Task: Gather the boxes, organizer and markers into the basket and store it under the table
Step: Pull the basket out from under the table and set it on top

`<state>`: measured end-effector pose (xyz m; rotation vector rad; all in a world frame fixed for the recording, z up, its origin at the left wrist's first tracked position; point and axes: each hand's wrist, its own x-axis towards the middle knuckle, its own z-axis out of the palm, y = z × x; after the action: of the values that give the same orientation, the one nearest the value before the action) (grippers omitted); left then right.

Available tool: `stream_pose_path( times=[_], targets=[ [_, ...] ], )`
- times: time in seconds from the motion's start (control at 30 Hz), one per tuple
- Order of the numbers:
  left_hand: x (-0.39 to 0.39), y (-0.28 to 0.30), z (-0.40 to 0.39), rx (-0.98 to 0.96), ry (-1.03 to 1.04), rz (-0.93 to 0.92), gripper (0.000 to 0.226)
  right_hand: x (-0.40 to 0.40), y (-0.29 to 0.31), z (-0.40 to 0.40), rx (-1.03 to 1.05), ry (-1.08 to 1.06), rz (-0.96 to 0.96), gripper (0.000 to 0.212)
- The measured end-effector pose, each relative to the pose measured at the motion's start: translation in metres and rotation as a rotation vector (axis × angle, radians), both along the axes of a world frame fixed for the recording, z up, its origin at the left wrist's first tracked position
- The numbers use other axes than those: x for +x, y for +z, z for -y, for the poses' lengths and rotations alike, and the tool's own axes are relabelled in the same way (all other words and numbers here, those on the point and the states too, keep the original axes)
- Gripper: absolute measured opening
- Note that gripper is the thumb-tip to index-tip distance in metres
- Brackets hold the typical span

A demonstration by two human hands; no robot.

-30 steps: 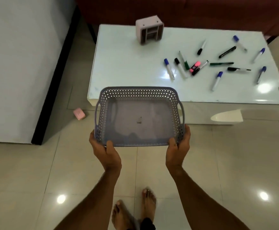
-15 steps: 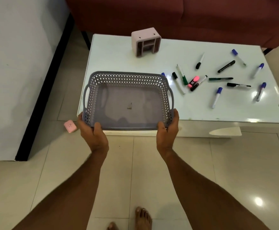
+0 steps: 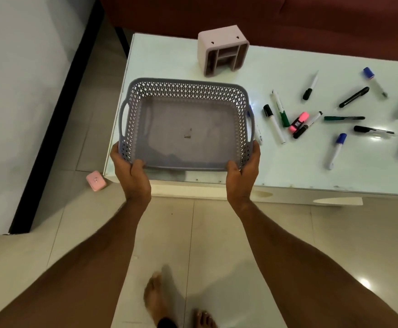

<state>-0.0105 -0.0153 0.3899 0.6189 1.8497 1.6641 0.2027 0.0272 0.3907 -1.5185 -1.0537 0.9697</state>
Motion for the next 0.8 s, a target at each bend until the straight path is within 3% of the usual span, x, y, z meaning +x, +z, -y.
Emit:
stream_pose_path(
  times=[0.8],
  targets=[
    [-0.01,0.003,-0.033,-0.069,-0.091,-0.036,0.072,-0.012,0.019,-0.027,-0.162,-0.039,0.181,0.084]
  ],
)
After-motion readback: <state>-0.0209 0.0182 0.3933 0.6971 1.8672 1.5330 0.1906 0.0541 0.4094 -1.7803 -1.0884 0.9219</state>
